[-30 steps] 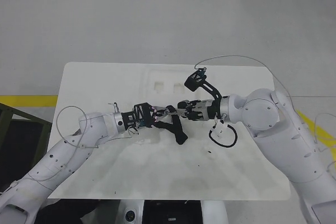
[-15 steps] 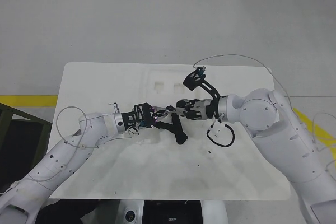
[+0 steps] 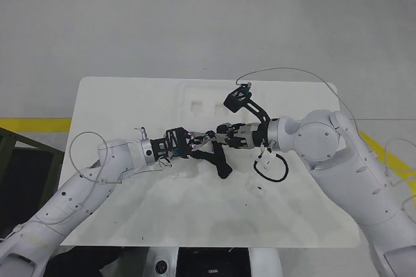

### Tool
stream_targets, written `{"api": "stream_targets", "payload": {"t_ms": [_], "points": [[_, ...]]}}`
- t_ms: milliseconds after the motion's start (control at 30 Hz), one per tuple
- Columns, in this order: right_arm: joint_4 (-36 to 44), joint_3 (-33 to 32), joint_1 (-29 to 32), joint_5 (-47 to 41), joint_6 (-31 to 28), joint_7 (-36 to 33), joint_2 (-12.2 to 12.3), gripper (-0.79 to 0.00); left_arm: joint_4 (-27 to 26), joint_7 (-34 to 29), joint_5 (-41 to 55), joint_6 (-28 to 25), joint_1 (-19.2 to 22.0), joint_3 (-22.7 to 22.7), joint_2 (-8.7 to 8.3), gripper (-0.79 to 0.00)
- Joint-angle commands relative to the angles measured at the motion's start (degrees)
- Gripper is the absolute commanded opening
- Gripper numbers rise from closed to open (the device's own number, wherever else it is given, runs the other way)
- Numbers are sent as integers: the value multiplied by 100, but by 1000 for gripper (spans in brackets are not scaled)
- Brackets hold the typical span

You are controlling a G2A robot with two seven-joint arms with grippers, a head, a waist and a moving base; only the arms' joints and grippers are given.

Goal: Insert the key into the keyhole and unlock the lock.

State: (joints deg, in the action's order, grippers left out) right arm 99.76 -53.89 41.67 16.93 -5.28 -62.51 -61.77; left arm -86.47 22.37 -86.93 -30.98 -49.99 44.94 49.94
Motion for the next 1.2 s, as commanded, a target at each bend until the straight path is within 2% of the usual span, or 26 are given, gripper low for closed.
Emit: {"api": "stream_targets", "payload": {"t_ms": [0, 333, 700, 1167], "points": [[5, 16, -14, 70, 51, -4, -3, -785, 0, 0, 0, 0, 0, 0, 0, -785], [117, 60, -45, 371, 300, -34, -13, -785, 0, 0, 0, 0, 0, 0, 0, -785], [166, 102, -59, 419, 315, -29, -35, -785, 0, 0, 0, 0, 0, 0, 0, -785], [156, 463, -287, 551, 404, -2, -159, -785, 0, 0, 0, 0, 0, 0, 0, -785]]}}
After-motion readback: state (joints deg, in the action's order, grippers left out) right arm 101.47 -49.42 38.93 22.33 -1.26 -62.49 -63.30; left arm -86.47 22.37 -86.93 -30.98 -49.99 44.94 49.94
